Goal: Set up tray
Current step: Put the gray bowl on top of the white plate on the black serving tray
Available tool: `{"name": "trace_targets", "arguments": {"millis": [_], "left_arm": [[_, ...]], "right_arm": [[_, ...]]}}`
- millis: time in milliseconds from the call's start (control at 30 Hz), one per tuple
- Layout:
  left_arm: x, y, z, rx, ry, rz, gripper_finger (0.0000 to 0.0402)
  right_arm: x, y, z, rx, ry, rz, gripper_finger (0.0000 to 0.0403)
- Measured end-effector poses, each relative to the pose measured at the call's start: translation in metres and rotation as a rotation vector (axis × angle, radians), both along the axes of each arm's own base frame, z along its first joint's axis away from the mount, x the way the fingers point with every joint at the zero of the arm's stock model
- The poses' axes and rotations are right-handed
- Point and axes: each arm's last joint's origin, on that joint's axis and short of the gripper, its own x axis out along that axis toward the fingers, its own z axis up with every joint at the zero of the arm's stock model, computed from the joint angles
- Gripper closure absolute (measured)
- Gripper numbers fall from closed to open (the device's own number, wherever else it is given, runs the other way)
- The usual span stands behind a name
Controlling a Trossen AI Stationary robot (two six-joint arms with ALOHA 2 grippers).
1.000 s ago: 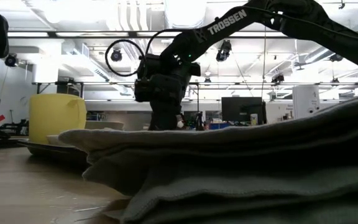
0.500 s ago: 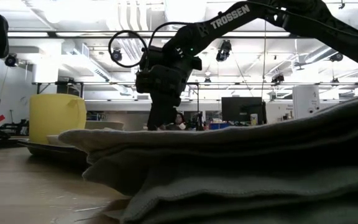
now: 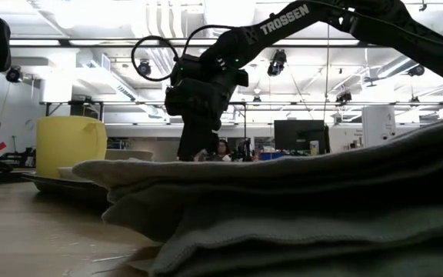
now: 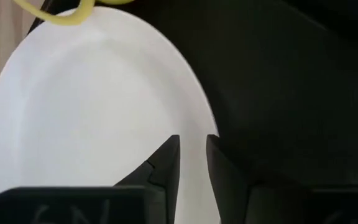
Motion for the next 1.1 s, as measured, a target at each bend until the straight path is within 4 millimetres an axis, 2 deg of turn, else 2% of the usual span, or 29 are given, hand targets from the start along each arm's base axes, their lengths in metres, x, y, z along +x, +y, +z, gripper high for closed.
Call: {"name": "trace_targets", "arguments": {"millis": [367, 633, 867, 967, 1100], "left_arm": [[0.0, 0.0, 0.0, 0.0, 0.0, 0.0, 0.0193], [0.0, 0.0, 0.0, 0.0, 0.0, 0.0, 0.0193], [0.0, 0.0, 0.0, 0.0, 0.0, 0.0, 0.0193], [0.0, 0.0, 0.0, 0.0, 0.0, 0.0, 0.0193], [0.0, 0.0, 0.0, 0.0, 0.0, 0.0, 0.0193]], "right_arm": [[0.005, 0.024, 0.012, -0.061, -0.087, 0.148, 0.0316], [-0.001, 0.038, 0.029, -0.081, -0.103, 0.221, 0.0328], [-0.004, 0.061, 0.03, -0.088, -0.103, 0.33, 0.0335], [-0.01, 0.072, 0.029, -0.049, -0.113, 0.392, 0.0335], [-0.029, 0.088, 0.036, 0.114, -0.231, 0.58, 0.0335]]}}
